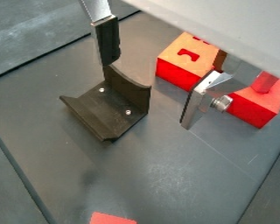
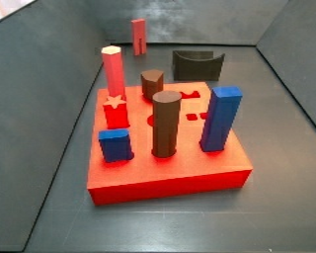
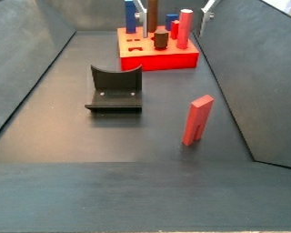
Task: Pick up the double-square object. Move up. Move to above the board. Insert the double-square object.
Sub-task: Pick up the double-square object.
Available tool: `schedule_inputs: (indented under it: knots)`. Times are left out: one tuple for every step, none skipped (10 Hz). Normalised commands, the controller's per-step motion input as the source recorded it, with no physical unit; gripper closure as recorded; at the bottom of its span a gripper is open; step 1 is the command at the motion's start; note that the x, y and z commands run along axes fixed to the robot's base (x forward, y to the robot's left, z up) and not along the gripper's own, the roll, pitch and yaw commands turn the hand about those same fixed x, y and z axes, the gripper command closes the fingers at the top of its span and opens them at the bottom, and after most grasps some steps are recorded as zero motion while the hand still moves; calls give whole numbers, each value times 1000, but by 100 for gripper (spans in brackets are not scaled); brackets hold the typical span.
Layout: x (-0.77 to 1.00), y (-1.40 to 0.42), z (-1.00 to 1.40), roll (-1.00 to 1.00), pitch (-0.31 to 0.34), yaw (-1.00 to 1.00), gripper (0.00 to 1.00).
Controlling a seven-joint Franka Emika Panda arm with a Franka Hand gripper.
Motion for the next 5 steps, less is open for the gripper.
schedule_inputs:
  knots:
    - [-251,263,-103,0,-27,31,0]
    - [-200,637,-317,0,0,0,0]
    - [-566,971,-326,-73,0,97,0]
    - [-543,849,-323,-63,-26,269,0]
    - [-443,711,-349,-89,-60,494,0]
